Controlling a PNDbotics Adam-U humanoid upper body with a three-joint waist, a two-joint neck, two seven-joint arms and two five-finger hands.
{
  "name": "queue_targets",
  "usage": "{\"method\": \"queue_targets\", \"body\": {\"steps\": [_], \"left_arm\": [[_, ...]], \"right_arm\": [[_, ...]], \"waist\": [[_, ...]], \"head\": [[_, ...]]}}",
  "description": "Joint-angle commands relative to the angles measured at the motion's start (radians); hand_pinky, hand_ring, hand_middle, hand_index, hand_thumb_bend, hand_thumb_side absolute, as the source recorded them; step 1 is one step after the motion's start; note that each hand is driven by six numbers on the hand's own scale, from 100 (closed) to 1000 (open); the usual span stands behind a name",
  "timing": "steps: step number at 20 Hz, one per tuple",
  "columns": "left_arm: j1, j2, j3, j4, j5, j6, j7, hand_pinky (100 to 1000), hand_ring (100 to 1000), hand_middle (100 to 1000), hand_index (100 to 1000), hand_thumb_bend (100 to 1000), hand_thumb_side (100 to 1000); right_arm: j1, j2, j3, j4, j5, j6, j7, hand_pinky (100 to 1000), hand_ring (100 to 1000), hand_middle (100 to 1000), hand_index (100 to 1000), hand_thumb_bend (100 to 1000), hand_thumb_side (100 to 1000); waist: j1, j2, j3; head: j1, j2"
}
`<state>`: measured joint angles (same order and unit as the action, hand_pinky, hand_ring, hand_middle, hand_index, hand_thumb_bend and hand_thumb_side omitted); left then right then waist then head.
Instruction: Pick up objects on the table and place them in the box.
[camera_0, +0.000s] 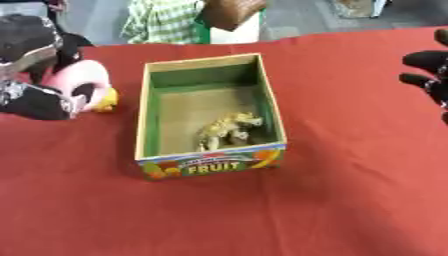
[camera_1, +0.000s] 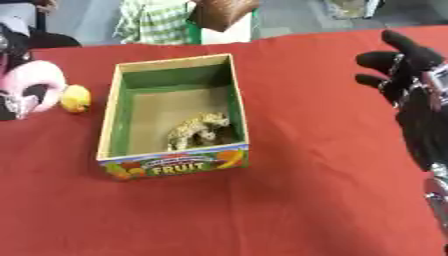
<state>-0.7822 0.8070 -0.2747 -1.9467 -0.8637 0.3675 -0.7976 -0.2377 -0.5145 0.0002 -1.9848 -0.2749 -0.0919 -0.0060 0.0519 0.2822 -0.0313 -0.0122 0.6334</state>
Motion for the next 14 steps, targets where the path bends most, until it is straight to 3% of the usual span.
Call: {"method": "queue_targets", "body": {"steps": [1,14], "left_arm": [[-0.063,-0.038,0.006,0.03,-0.019,-0.003,-0.002,135,348,390,494,100,308],[-0.267,-0.284,-0.042,0.272,-0.096,-0.052,0.096,123,332,373,472,100,348]], "right_arm": [[-0.01,-0.027,-0.005,-0.015,0.001,0.0,0.002,840,880,735,962,100,1000],[-0.017,-0.022,0.002,-0.015,-0.005,0.007,0.01,840,880,735,963,100,1000]], "waist": [[0.001,-0.022,0.0],[0.004,-0.021,-0.004]], "head": [[0.009,0.007],[0.07,0.02]]}}
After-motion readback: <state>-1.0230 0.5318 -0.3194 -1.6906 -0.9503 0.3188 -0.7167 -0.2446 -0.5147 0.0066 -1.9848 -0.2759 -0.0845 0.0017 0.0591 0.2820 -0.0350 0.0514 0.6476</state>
